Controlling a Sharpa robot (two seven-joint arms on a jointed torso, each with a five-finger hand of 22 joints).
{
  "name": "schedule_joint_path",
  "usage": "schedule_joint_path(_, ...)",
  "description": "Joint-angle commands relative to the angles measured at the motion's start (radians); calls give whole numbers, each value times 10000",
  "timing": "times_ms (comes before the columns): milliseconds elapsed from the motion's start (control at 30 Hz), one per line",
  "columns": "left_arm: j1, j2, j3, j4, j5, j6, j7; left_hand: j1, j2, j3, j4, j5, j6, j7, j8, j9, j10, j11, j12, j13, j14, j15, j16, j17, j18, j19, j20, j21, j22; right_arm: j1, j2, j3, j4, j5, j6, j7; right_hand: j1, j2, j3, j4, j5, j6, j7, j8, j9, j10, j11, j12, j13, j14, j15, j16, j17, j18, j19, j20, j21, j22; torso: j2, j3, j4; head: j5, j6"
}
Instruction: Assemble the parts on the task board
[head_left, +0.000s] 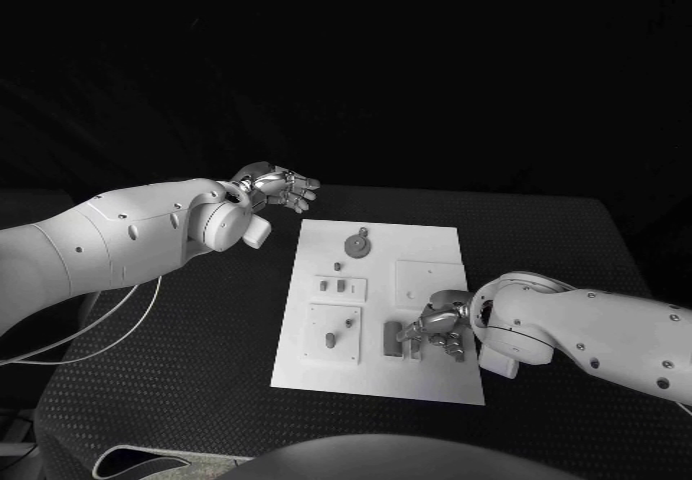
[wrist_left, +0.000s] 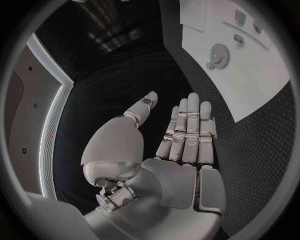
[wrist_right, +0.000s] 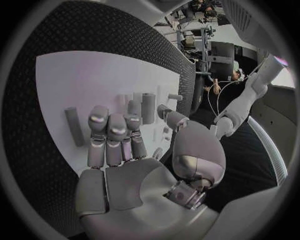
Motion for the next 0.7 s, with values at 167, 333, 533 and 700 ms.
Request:
schedule_joint_path(167, 10, 27, 6, -47, 41, 95, 90, -77, 19, 8, 68, 0, -67, 2, 40, -14, 79, -20, 22, -12, 88, 12, -34, 18, 203, 70, 0, -33, 14, 452, -579, 25, 483, -17, -337, 992, 238, -46, -7, -154, -41, -46, 5, 13, 21, 24, -32, -42, 11, 15, -48, -55, 15, 515, -28, -45, 50, -18, -7, 15, -6, -29, 91)
schedule_joint_path(333, 9, 45, 6, -62, 41, 99, 91, -79, 16, 7, 70, -1, -67, 2, 42, -14, 80, -20, 22, -13, 88, 12, -37, 22, 202, 70, 0, -35, 16, 809, -1135, 129, 806, 307, -363, 1123, 425, -75, -53, -245, -41, -132, 30, -6, 71, 18, -9, -64, 5, 19, -33, -102, 18, 515, -30, -38, 28, -47, -2, 16, -27, -47, 149)
schedule_joint_path(533, 8, 70, 5, -72, 41, 126, 91, -77, 16, 8, 72, -1, -67, 2, 44, -15, 80, -20, 22, -13, 89, 12, -40, 27, 203, 71, 0, -37, 19, 1013, -1673, 139, 762, -114, 372, 730, 780, 32, -51, -409, -35, -155, 32, 31, 182, 41, -6, -60, 11, 55, -27, -122, 41, 515, -10, -39, 31, -68, -4, 16, -31, -114, 214)
schedule_joint_path(700, 8, 81, 5, -74, 41, 132, 88, -76, 16, 9, 73, 0, -68, 2, 45, -16, 80, -21, 22, -13, 90, 12, -43, 30, 203, 71, -1, -39, 20, 1012, -1934, 128, 546, -810, 1043, 157, 1103, 303, -43, -604, -32, -171, 37, 43, 256, 54, 0, -67, 12, 77, -17, -143, 64, 515, -11, -27, 41, -75, 8, 21, -17, -157, 231)
